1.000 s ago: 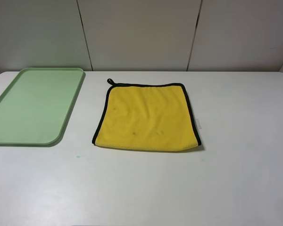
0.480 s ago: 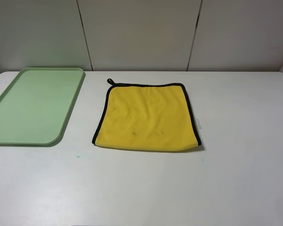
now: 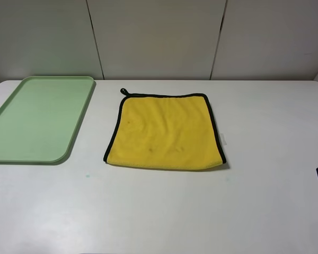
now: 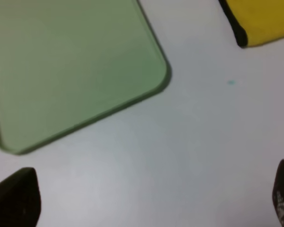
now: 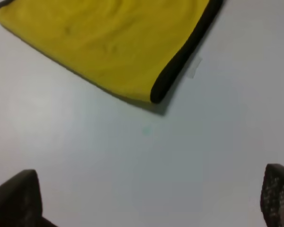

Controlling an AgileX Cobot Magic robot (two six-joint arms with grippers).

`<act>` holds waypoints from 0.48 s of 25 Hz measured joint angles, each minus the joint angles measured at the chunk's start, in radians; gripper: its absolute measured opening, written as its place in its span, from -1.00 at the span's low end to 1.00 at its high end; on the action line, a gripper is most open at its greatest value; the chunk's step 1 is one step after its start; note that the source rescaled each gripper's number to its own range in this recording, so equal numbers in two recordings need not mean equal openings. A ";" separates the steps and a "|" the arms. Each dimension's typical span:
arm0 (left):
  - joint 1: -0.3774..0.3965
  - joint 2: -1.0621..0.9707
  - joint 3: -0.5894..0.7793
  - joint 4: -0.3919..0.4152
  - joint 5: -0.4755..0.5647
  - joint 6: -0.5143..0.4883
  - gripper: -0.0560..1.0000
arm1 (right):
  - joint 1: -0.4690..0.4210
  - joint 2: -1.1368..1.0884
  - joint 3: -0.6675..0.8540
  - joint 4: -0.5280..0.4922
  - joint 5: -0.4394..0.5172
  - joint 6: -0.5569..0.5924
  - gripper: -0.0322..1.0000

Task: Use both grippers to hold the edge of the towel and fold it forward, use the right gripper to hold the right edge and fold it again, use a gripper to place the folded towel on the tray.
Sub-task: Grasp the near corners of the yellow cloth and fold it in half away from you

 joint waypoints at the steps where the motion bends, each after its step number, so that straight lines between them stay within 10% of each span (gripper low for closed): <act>1: -0.012 0.013 0.000 0.000 -0.008 0.009 0.97 | 0.000 0.009 -0.002 0.000 -0.001 -0.028 1.00; 12: -0.057 0.169 -0.001 0.001 -0.198 0.197 0.96 | 0.000 0.166 -0.003 0.117 -0.095 -0.289 1.00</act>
